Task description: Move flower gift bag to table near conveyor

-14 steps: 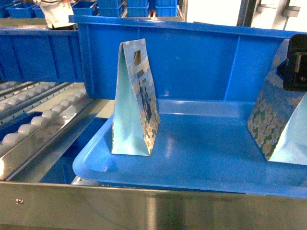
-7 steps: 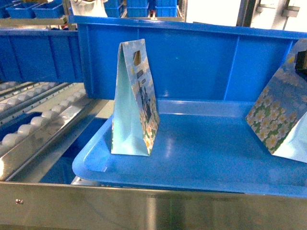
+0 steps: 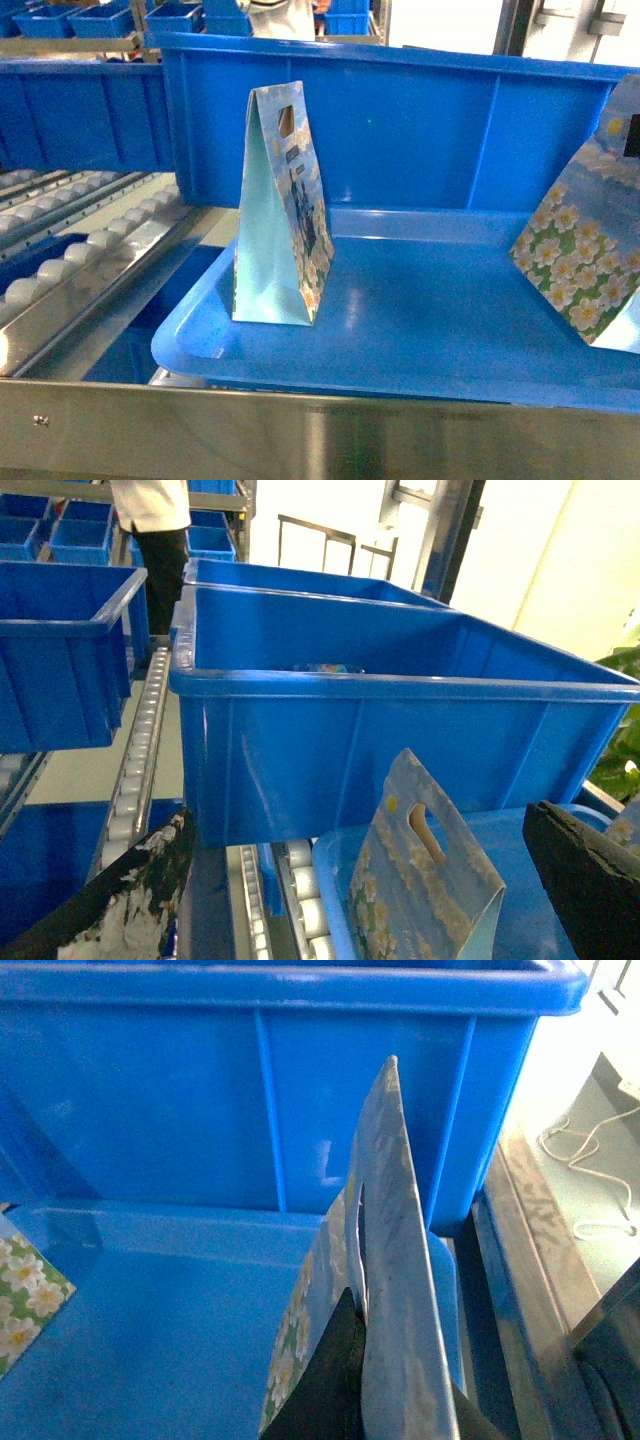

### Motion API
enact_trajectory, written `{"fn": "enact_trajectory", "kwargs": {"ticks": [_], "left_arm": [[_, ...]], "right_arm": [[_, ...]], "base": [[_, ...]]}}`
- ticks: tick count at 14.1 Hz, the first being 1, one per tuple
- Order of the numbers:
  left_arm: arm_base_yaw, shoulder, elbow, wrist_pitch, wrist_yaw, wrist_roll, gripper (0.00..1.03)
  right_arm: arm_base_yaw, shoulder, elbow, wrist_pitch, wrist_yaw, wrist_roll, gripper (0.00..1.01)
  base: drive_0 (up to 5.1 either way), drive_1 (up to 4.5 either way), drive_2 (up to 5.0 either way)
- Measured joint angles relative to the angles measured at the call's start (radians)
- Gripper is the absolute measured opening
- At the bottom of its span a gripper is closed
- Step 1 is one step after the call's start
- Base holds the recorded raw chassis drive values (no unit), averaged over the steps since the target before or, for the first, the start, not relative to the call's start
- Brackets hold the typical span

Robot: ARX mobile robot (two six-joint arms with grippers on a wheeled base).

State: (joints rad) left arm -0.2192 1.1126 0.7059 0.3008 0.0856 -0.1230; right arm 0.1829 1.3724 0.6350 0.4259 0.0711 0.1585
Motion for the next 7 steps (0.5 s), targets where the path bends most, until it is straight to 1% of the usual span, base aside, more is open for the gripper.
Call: {"fn": "enact_trajectory", "kwargs": {"ticks": [1,2,3,4,6,7], "left_arm": [[0.000,0.000,0.000,-0.001,0.000,0.000,0.98],[0.000,0.000,0.000,-0.001,0.000,0.000,0.98],[0.000,0.000,0.000,-0.001,0.000,0.000,0.98],[0.000,0.000,0.000,-0.001,0.000,0.000,0.98],[0.000,0.000,0.000,-0.001,0.000,0.000,0.98],[0.000,0.000,0.000,0.000,0.000,0.000,0.98]], "right_arm": [[-0.001,-0.050,-0.016,0.010,0.003,-0.002,0.02],[-0.014,-0.142,-0.034,0.007,-0.003,-0.010,0.02],[-0.037,-0.220,-0.050,-0.011,-0.019,-0.021,0.02],[-0.075,-0.317,-0.093,-0.043,-0.048,-0.023,0.02],[-0.137,-0.466,-0.168,-0.105,-0.089,-0.034,0.02],[-0.174,-0.554,-0.199,-0.142,-0.123,-0.047,0.02]], "base": [[0.0,0.00,0.0],[0.0,0.00,0.0],[0.0,0.00,0.0],[0.0,0.00,0.0],[0.0,0.00,0.0],[0.0,0.00,0.0]]}}
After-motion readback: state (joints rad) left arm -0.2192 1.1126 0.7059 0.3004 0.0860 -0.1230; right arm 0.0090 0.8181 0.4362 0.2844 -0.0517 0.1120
